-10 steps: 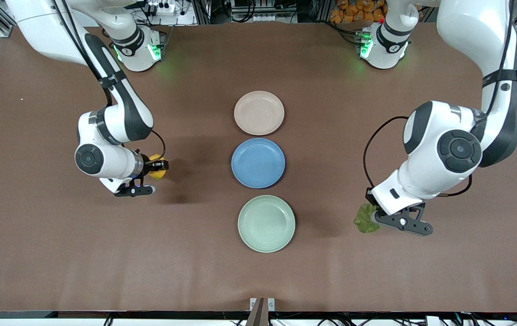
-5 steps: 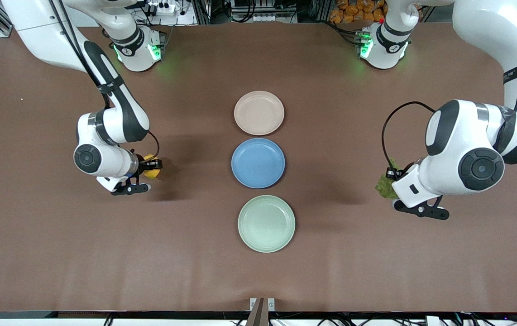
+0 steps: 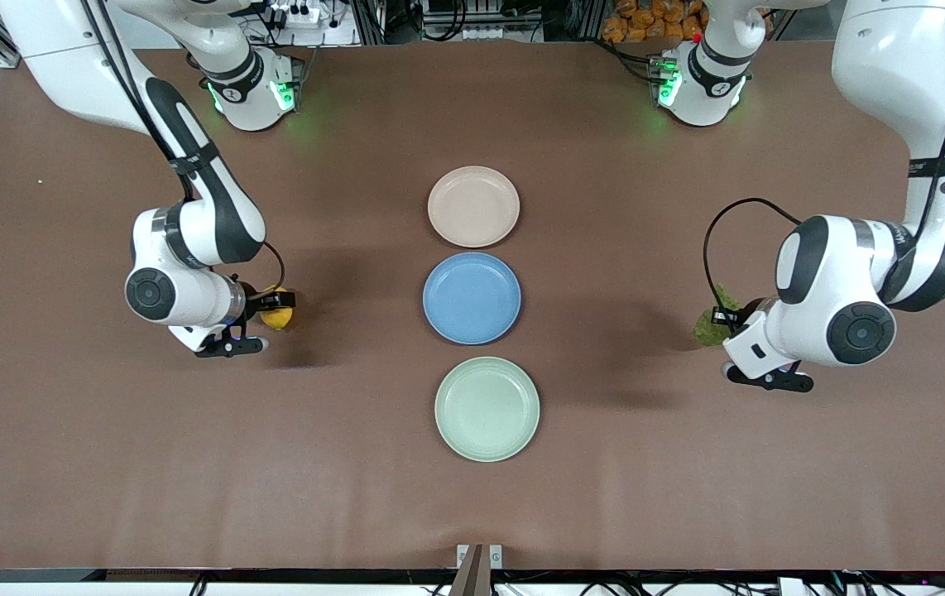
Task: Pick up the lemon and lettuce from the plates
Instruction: 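Set the lemon on the table while the left gripper releases the lettuce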
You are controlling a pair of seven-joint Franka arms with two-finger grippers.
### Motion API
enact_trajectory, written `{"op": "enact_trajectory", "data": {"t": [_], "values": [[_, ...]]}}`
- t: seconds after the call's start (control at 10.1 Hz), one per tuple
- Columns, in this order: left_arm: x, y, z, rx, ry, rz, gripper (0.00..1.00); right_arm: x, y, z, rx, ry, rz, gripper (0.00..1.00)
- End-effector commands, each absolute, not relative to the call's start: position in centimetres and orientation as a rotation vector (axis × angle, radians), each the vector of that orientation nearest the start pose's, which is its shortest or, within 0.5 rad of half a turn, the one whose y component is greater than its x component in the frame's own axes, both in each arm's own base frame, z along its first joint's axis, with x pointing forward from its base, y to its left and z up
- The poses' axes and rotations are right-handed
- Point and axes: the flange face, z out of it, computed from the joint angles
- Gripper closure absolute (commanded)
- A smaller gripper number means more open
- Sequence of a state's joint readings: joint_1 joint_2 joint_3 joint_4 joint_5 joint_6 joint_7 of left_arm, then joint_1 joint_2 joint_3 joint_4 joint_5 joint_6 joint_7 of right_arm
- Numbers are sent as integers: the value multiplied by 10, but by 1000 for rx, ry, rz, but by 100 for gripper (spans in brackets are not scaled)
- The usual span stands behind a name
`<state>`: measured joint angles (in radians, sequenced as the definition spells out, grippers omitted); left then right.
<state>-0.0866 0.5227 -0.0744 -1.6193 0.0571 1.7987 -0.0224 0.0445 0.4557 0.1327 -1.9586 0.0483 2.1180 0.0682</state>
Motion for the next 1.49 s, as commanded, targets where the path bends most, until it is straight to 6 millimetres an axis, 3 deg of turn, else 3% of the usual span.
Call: {"op": "enact_trajectory", "data": {"t": [0.0, 0.3, 0.4, 0.5, 0.6, 0.79, 1.09, 1.39], "values": [[621, -83, 273, -3073, 211, 445, 100, 598, 89, 280, -3001, -63, 545, 0], [627, -80, 260, -3077, 215, 360, 100, 619, 74, 360, -2999, -36, 530, 0], [630, -79, 258, -3025, 268, 334, 100, 620, 51, 391, -3024, 10, 451, 0], [631, -81, 258, -3023, 270, 331, 68, 620, 34, 420, -3038, 44, 375, 0], [633, -80, 267, -3026, 273, 308, 1, 619, 19, 448, -3054, 79, 301, 0], [642, -79, 305, -3031, 255, 255, 0, 616, 11, 498, -3058, 104, 234, 0], [656, -83, 400, -3025, 239, 196, 0, 601, 16, 560, -3077, 70, 122, 0], [648, -78, 494, -3018, 223, 81, 0, 596, 19, 594, -3105, 49, 43, 0]]}}
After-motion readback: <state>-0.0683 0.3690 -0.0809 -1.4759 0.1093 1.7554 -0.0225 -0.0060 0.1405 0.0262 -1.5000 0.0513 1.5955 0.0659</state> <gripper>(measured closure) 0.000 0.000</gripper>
